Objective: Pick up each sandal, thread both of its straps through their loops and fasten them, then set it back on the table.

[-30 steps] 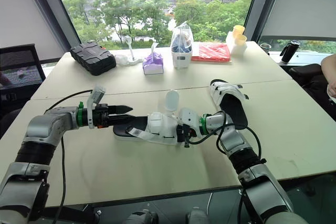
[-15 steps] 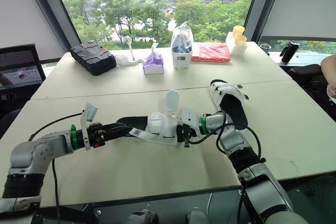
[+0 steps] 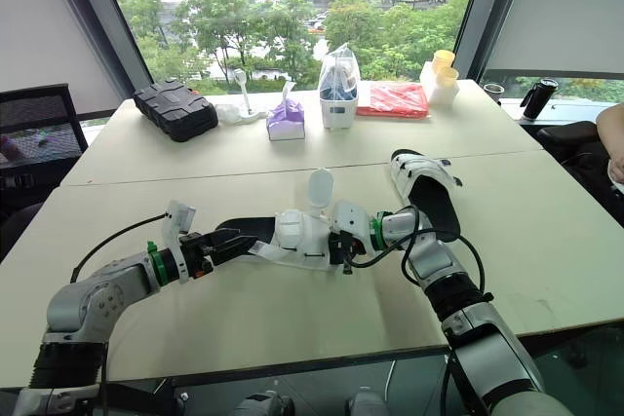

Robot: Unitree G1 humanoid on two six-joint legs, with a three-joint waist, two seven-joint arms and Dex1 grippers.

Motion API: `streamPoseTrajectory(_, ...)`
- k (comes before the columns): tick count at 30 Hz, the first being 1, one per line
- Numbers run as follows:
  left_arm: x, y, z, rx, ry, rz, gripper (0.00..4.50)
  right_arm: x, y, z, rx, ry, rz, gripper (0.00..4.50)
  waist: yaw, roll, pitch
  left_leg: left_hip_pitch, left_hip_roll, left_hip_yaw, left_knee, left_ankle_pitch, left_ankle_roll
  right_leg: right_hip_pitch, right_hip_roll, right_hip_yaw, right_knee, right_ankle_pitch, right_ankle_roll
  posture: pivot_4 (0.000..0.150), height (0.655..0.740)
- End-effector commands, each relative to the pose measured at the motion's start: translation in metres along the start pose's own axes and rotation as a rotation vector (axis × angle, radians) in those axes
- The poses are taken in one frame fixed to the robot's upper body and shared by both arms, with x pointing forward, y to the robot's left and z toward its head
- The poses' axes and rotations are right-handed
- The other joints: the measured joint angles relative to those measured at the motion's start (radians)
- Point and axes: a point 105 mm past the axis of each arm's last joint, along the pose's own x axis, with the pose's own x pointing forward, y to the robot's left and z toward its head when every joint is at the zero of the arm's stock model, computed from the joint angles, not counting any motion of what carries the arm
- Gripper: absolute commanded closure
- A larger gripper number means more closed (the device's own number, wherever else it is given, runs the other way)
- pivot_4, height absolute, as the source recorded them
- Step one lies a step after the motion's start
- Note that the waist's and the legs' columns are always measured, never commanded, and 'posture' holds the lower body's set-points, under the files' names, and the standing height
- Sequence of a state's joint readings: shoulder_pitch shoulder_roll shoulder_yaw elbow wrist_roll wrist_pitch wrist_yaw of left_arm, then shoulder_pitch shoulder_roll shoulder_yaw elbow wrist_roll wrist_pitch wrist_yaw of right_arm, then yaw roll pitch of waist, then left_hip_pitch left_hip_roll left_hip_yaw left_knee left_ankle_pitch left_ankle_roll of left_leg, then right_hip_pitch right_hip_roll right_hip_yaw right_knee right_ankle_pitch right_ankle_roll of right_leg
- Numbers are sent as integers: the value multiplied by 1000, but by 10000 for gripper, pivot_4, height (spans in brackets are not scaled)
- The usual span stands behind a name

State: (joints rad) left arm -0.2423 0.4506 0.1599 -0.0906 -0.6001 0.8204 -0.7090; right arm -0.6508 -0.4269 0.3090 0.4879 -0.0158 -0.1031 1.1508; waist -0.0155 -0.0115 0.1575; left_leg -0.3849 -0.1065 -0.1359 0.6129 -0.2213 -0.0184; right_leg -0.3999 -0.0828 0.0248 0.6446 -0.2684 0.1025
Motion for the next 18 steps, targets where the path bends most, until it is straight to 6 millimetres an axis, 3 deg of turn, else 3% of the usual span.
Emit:
streamPoseTrajectory(1, 0, -2, -23, 12, 83, 8, 21666, 9, 23, -30, 70, 108, 87, 45000, -1, 0, 0, 0, 0, 0, 0, 0, 0, 0, 0, 0, 0, 0, 0, 1500, 7400)
streamPoseTrajectory(5, -3, -5, -26, 70, 107, -3, 42983, 9, 23, -30, 70, 109, 88, 45000, -1, 1, -1, 1, 0, 0, -1, 0, 0, 1, 0, 0, -2, 0, 0, 1500, 7400)
streamPoseTrajectory(6, -3, -7, -25, 85, 105, -8, 44688, 9, 23, -30, 69, 108, 88, 45000, -1, 1, -1, 1, 0, 0, -1, 0, 0, 1, 0, 0, -2, -1, -1, 1500, 7400)
streamPoseTrajectory(9, -1, -9, -17, 103, 71, -21, 44688, 10, 23, -29, 69, 106, 89, 45000, 1, 1, -1, 2, 0, 0, -1, -1, 0, 3, 0, 0, -3, -2, -3, 1500, 7400)
streamPoseTrajectory(15, 0, -13, 28, -32, -109, -84, 44688, 11, 22, -29, 70, 106, 88, 45000, -1, 0, 0, 4, 1, 0, -2, -1, -1, 6, 0, -1, -7, -2, -3, 1500, 7400)
streamPoseTrajectory(18, -5, -23, 40, -89, -107, -166, 44688, 11, 22, -30, 70, 106, 88, 45000, -4, -1, 0, 4, 2, -1, -2, -1, 0, 6, 1, -2, -6, -2, -2, 1500, 7400)
